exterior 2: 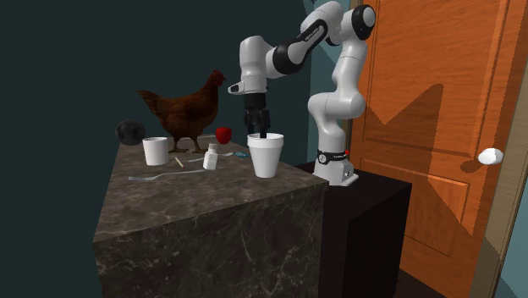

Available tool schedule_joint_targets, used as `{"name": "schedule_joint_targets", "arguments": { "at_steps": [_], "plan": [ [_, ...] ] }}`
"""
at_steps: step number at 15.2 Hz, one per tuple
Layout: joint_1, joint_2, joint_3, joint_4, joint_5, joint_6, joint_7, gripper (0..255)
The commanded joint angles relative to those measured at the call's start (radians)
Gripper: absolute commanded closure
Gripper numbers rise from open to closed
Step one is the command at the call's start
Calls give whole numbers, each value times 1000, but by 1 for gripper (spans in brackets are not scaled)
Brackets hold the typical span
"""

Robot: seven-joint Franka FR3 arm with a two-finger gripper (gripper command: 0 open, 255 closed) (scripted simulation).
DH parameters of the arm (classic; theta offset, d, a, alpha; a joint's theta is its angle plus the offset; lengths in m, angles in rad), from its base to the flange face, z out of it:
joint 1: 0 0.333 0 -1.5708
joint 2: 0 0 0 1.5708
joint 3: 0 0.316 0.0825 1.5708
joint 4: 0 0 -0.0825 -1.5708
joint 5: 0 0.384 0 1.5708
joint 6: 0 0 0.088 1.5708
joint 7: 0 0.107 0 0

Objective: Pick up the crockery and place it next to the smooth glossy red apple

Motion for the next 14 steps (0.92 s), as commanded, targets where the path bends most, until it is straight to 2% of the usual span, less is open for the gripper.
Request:
{"name": "schedule_joint_targets", "arguments": {
  "at_steps": [1,8,9,14],
  "plan": [
    [1,10,-1,-13,1,24,-2,0],
    [1,10,-1,-13,1,24,-2,0],
    [1,10,-1,-13,1,24,-2,255],
    [1,10,-1,-13,1,23,-2,255]
  ]
}}
